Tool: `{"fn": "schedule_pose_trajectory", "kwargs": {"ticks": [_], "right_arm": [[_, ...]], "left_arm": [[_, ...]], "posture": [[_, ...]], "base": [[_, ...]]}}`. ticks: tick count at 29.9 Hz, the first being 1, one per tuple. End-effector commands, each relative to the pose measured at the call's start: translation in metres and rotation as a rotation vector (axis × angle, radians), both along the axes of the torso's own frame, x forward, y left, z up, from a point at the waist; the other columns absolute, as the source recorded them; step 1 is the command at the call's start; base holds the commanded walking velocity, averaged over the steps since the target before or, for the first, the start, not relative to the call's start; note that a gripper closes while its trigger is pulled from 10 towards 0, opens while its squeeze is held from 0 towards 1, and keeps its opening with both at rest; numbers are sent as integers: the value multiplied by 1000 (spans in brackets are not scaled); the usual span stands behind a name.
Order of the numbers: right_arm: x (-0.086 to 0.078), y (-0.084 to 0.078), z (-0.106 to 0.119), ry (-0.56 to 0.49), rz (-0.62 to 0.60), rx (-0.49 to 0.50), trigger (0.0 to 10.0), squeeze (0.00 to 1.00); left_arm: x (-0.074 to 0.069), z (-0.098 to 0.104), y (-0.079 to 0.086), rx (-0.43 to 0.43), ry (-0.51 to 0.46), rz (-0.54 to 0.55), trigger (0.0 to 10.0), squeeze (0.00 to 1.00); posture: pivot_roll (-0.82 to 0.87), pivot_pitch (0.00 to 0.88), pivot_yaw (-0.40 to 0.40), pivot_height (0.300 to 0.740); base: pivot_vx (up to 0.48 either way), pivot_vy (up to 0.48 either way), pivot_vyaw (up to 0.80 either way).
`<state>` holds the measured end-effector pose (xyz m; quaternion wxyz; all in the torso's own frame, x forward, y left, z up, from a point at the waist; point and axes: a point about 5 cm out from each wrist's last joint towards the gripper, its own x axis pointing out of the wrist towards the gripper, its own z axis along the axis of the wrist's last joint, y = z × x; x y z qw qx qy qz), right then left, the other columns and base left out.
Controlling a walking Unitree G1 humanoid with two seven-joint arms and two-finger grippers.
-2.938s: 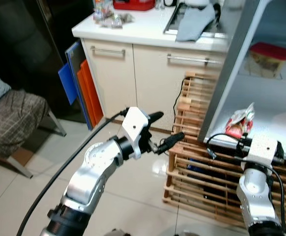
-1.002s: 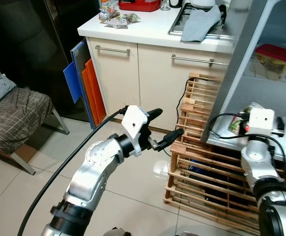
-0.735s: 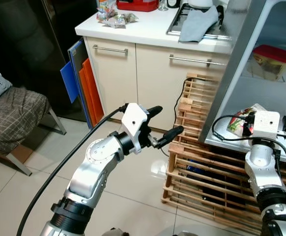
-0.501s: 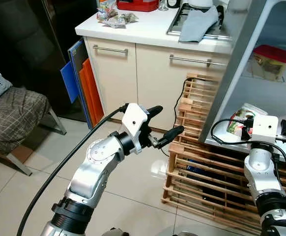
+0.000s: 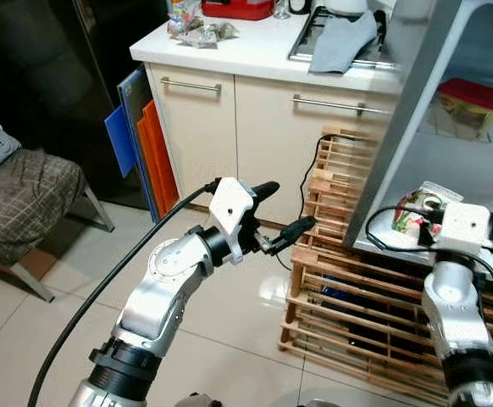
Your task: Restocking fridge
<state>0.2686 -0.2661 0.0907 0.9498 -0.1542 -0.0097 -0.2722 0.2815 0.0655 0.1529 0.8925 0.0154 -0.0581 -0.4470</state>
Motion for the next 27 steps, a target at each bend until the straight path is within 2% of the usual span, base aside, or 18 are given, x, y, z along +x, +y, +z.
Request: {"fn": "schedule_pose_trajectory", "kwargs": {"ticks": [1,2,5,9,12,15,19,23,27], "right_arm": [[-5,12,5,-18,59,2,10000,0],[-19,21,5,-19,108,15,10000,0],[-32,24,5,-17,120,27,10000,0],[-54,25,-1,22,107,60,10000,0],[-65,33,-3,50,134,93,10000,0],[-67,37,-3,49,146,122,10000,0],[-59,39,-4,48,162,150,10000,0],[-54,40,-4,54,178,137,10000,0],[-50,35,-8,71,168,127,10000,0]], "left_arm": [[5,4,11,-4,-27,93,10000,0],[8,6,22,-50,-20,207,10000,0],[7,1,35,-56,12,298,10000,0],[9,-22,67,-93,141,521,10000,0],[9,-30,72,-109,183,609,10000,0],[10,-24,58,-82,126,577,10000,0],[14,-17,38,-38,60,497,10000,0],[17,-16,30,-32,51,456,10000,0],[19,-12,27,-15,23,406,10000,0]], "posture": [[-62,0,27,740],[-67,0,28,740],[-80,0,21,740],[-102,0,17,740],[-115,0,19,740],[-140,0,34,740],[-176,0,65,740],[-183,0,77,740],[-180,0,88,740]], "base": [[0,0,0],[0,0,0],[0,0,0],[0,0,0],[0,0,0],[0,0,0],[0,0,0],[0,0,0],[0,-122,-694]]}}
